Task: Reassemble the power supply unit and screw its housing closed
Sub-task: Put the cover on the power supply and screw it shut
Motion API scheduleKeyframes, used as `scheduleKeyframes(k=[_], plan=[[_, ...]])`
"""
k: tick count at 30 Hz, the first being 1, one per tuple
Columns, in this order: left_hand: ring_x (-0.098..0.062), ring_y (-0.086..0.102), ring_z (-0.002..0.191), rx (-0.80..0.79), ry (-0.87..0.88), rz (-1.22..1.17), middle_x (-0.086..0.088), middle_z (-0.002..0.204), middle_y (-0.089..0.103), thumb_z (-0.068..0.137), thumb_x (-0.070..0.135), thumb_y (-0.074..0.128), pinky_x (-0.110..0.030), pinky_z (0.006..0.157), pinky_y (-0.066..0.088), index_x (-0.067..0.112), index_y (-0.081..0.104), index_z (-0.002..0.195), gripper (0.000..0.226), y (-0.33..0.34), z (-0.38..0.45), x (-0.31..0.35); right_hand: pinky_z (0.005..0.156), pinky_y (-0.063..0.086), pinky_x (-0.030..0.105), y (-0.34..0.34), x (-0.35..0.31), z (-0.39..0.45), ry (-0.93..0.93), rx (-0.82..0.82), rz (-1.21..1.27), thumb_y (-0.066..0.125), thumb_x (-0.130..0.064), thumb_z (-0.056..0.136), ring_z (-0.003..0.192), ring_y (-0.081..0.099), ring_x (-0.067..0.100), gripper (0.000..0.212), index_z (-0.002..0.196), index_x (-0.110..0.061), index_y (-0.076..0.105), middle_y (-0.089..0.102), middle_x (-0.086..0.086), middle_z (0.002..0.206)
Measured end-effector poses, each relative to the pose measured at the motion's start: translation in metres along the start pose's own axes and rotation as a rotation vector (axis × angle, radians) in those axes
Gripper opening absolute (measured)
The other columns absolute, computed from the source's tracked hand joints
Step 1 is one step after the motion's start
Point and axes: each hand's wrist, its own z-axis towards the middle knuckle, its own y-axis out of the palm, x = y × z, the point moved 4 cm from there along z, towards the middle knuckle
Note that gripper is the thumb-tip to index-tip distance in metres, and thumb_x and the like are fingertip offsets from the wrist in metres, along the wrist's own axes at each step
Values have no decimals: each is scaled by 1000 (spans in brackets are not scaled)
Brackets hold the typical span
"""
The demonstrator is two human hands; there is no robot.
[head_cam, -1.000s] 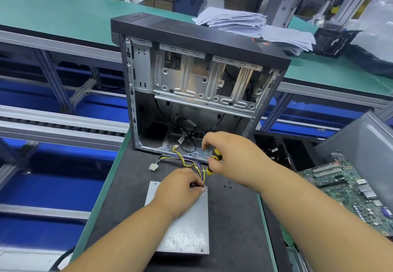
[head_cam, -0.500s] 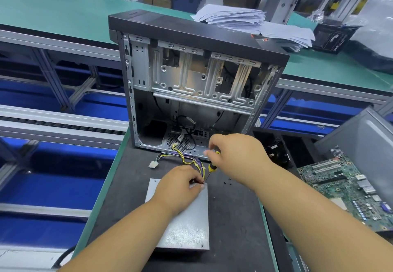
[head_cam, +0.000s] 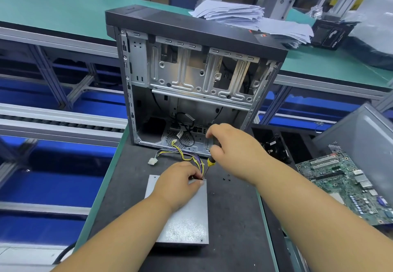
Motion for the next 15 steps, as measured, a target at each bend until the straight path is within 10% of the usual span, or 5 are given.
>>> scheduleKeyframes(k=[15], plan=[[-2, 52, 91, 2, 12, 3, 17, 88, 61, 79, 30, 68, -26, 81, 47, 31, 70, 86, 7, -1, -2, 1, 55, 42, 32, 3, 0, -1, -21, 71, -142, 48, -40, 97, 71, 56, 21, 38, 132, -28, 41, 51, -7, 69]])
